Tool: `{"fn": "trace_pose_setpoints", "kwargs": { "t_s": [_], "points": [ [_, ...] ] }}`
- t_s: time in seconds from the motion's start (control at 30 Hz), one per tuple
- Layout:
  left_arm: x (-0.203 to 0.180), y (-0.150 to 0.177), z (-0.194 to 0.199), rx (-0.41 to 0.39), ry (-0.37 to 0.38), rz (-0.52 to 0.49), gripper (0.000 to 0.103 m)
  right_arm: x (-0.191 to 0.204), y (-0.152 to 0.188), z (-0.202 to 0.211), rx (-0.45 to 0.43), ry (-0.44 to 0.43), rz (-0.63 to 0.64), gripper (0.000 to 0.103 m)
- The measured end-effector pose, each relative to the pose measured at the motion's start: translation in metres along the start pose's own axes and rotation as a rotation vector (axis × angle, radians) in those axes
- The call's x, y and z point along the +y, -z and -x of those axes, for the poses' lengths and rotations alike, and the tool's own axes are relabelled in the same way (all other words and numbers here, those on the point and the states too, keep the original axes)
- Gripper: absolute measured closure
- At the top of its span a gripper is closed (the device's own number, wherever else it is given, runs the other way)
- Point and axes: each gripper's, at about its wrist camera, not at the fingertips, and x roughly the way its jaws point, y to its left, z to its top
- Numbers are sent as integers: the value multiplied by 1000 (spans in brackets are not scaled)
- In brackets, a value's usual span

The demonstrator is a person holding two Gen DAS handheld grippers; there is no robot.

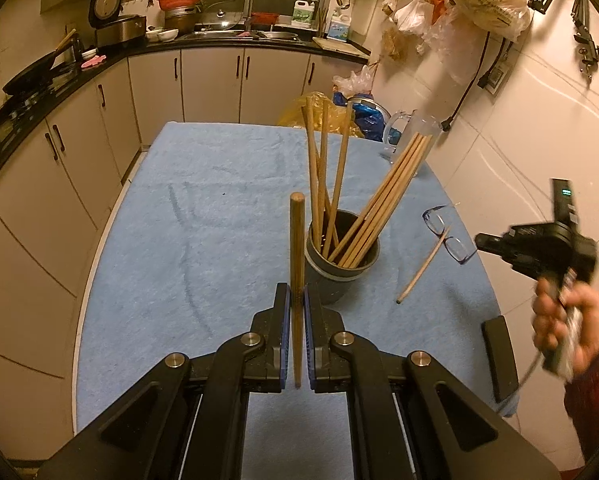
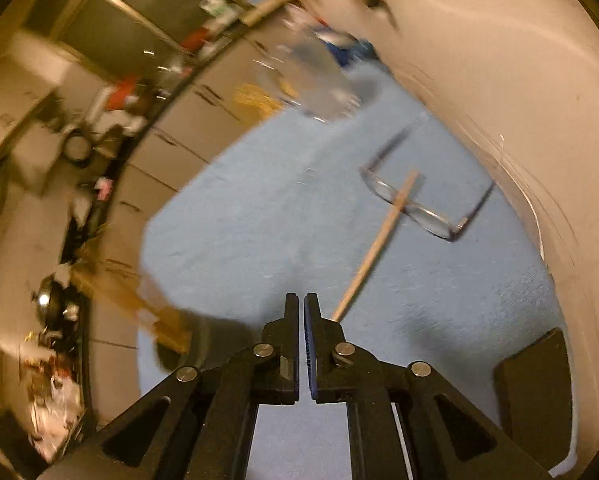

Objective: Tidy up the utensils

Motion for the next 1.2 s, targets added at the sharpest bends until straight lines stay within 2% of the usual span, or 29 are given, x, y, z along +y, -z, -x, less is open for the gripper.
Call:
{"fn": "trace_pose_setpoints", "kwargs": {
  "t_s": [0.07, 0.13, 0.27, 0.47, 0.63, 0.73, 0.87, 1.07, 1.2],
  "points": [
    [4, 1, 0, 6, -1, 8, 97, -13, -15, -22, 38, 30, -56, 92],
    [6, 2, -1, 14, -1, 10, 97, -30, -26, -41, 65, 47, -146, 78],
    [13, 2, -5, 24, 0, 16, 97, -43, -42, -68, 74, 136, -174, 75],
    [17, -3, -13, 30, 9, 18, 97, -46, -63, -107, 83, 272, -149, 78],
    [18, -4, -15, 38, 10, 15, 97, -46, -60, -124, 71, 315, -145, 92],
    [20, -7, -17, 39, 9, 18, 97, -44, -52, -117, 74, 260, -162, 96],
    [17, -11, -17, 26, 14, 12, 97, -29, -38, -87, 38, 165, -100, 96],
    [9, -11, -14, 13, 19, 7, 97, 3, -6, -27, -50, 26, 33, 96],
    [6, -9, -8, 2, 24, 7, 97, 18, 15, 6, -93, -19, 117, 96]
  ]
}}
